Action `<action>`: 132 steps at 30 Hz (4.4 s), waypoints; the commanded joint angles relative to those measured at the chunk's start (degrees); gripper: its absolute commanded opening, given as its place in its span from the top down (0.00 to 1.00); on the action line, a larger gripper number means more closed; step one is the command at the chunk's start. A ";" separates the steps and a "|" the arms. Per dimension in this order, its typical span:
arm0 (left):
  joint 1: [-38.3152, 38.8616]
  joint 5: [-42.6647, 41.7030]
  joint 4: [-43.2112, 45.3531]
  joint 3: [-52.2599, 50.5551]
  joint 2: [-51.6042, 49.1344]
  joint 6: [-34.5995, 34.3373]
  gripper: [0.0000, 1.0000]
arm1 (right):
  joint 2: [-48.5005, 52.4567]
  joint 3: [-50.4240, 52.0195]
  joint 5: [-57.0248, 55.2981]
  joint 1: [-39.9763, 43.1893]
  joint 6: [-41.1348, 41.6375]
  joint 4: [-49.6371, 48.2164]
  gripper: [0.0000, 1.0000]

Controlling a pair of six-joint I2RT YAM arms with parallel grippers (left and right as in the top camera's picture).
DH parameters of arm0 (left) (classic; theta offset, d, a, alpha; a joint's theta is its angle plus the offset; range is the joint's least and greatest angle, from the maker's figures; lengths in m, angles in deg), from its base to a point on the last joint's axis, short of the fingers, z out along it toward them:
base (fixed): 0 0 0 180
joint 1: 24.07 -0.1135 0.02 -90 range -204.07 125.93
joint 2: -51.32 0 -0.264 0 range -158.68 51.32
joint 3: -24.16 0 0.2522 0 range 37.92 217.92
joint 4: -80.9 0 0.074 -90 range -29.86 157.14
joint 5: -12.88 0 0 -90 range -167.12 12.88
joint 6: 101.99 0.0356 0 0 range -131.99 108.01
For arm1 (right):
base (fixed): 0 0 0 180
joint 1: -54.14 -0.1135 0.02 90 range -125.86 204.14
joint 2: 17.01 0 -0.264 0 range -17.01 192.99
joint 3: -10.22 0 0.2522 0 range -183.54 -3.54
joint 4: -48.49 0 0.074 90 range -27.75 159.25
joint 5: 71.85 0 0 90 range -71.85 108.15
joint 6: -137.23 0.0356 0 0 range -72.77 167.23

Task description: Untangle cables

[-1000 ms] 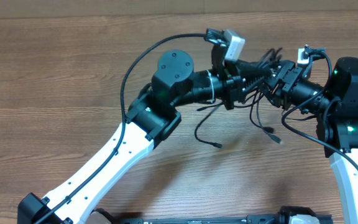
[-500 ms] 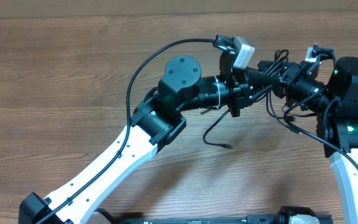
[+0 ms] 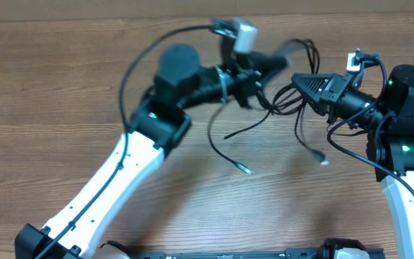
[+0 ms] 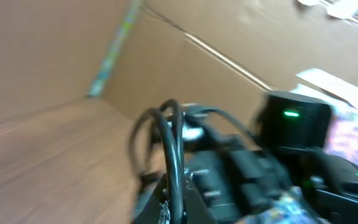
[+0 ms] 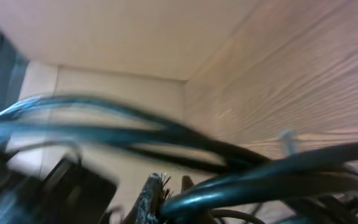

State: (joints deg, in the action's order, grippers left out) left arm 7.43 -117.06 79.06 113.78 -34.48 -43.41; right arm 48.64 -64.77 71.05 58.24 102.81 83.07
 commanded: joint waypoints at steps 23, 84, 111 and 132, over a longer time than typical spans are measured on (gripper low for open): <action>-7.91 29.07 -26.51 0.39 -0.04 17.33 0.96 | 0.00 -0.66 25.03 0.17 28.74 -41.11 0.96; -22.95 -21.66 6.60 0.39 0.00 2.14 0.96 | 14.71 -0.66 20.68 0.15 31.71 -38.03 0.00; -16.63 -20.74 17.09 0.39 -0.02 -1.44 0.96 | 8.66 -0.66 -15.32 0.13 -23.10 9.53 0.00; 1.51 -16.81 24.70 0.39 -0.02 -5.64 0.96 | -1.95 -0.66 -12.00 0.04 -42.21 11.96 0.00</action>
State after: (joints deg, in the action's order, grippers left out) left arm 6.95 -136.21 101.73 113.69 -34.89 -47.96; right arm 46.91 -64.71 59.25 58.24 61.71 95.15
